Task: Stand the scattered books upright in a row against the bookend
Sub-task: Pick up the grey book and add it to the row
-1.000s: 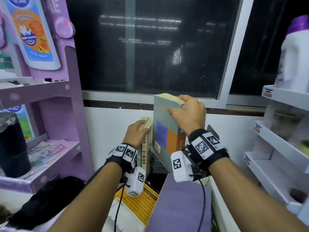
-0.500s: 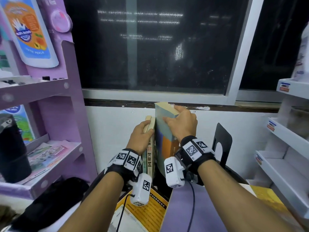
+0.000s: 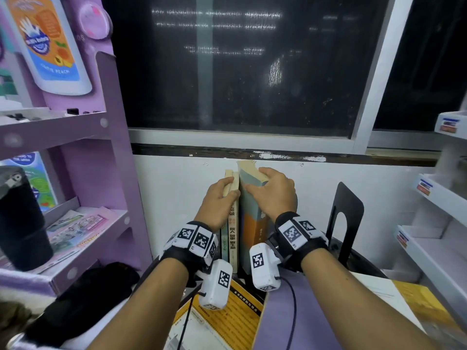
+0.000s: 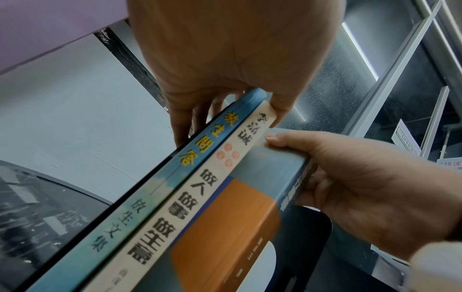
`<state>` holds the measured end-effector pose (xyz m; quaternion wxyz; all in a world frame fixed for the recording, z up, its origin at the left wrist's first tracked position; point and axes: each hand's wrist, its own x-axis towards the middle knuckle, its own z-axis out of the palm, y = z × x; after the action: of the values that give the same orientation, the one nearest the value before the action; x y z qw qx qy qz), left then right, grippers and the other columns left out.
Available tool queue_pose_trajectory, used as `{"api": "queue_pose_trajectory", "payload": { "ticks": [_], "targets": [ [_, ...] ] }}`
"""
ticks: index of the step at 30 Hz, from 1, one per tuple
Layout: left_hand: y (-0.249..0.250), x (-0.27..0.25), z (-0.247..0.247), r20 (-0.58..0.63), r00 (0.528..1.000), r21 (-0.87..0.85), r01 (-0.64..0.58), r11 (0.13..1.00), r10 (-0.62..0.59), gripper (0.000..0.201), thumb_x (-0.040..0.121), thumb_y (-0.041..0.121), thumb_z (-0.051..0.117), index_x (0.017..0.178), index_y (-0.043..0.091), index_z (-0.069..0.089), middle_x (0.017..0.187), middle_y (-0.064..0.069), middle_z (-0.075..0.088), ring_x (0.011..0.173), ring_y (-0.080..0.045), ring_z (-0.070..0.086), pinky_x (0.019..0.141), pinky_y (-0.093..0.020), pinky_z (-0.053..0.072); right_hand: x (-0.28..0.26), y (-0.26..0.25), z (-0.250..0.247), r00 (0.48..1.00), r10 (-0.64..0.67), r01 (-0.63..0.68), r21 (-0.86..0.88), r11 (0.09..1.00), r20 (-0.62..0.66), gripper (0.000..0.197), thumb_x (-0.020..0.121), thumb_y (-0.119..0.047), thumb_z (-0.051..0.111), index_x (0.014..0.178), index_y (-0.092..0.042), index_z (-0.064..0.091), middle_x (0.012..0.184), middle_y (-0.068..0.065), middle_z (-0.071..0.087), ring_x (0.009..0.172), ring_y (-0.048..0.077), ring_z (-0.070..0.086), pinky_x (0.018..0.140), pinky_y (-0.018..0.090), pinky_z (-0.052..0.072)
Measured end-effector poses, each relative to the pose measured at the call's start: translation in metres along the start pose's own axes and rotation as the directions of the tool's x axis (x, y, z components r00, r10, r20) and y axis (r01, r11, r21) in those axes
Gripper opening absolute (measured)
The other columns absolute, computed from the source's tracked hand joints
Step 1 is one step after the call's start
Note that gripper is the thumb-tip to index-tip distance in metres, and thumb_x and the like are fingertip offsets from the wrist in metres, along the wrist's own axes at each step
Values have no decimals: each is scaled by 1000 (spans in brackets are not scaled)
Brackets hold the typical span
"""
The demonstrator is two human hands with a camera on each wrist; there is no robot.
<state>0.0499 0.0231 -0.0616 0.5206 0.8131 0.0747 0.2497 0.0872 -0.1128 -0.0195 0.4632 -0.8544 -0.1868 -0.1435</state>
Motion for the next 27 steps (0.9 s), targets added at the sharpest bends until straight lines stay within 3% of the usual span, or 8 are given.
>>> {"api": "queue_pose_trajectory", "payload": {
  "ticks": [2, 7, 10, 13, 15, 17, 21, 27],
  "targets": [
    [-2, 0, -2, 3, 1000, -13, 11, 1000, -11, 47, 94, 30, 52, 139, 20, 45, 142, -4, 43, 130, -18, 42, 112, -39, 32, -3, 0, -3, 997, -21, 24, -38, 999, 71, 55, 85, -35, 68, 137, -21, 53, 114, 5, 68, 113, 20, 54, 77, 20, 36],
    [-2, -1, -6, 47, 998, -31, 33, 999, -31, 58, 86, 43, 52, 140, 25, 44, 143, -1, 44, 131, -17, 42, 113, -42, 32, -4, 4, -8, 975, -45, 54, -34, 998, 219, 66, 85, -38, 68, 144, -23, 44, 133, 2, 58, 122, 16, 48, 80, 16, 29],
    [-3, 0, -6, 58, 997, -67, 53, 996, -49, 74, 72, 58, 50, 139, 29, 44, 142, 0, 46, 130, -17, 45, 111, -43, 34, -3, 9, -12, 958, -65, 67, 0, 998, 280, 76, 79, -39, 74, 146, -23, 40, 135, -1, 55, 111, 10, 51, 78, 16, 35],
    [-12, 4, -4, 63, 996, -104, 77, 992, -70, 77, 65, 65, 52, 135, 35, 45, 137, 0, 51, 125, -20, 51, 108, -46, 38, -4, 13, -13, 919, -65, 75, -11, 997, 388, 95, 72, -36, 83, 149, -27, 28, 123, 1, 61, 97, 10, 58, 68, 12, 44],
    [-14, 6, -2, 71, 995, -114, 81, 990, -73, 74, 66, 66, 53, 133, 37, 46, 135, 0, 53, 123, -21, 53, 106, -48, 40, -6, 18, -10, 883, -55, 77, -28, 997, 466, 113, 68, -31, 87, 152, -31, 12, 118, 4, 63, 95, 16, 62, 76, 23, 53],
    [-12, 5, -1, 75, 995, -116, 69, 991, -61, 75, 66, 66, 53, 135, 35, 45, 135, -1, 53, 122, -21, 53, 105, -47, 41, -9, 22, -6, 875, -56, 76, -23, 997, 481, 120, 68, -27, 88, 152, -33, 3, 119, 6, 63, 97, 20, 64, 85, 34, 55],
    [-7, 2, 0, 80, 996, -137, 51, 989, -40, 79, 66, 67, 50, 137, 34, 44, 137, 0, 52, 122, -20, 54, 105, -47, 42, -9, 27, 0, 886, -74, 74, 18, 997, 458, 119, 68, -23, 88, 151, -36, 4, 122, 7, 62, 99, 23, 65, 86, 43, 57],
    [-10, 6, 0, 93, 994, -169, 77, 983, -62, 76, 69, 64, 45, 139, 34, 43, 139, -2, 50, 122, -22, 54, 104, -48, 42, -7, 26, 4, 893, -109, 105, 34, 994, 437, 117, 66, -22, 89, 150, -31, 9, 115, 6, 65, 92, 19, 64, 74, 30, 56]
  ]
}}
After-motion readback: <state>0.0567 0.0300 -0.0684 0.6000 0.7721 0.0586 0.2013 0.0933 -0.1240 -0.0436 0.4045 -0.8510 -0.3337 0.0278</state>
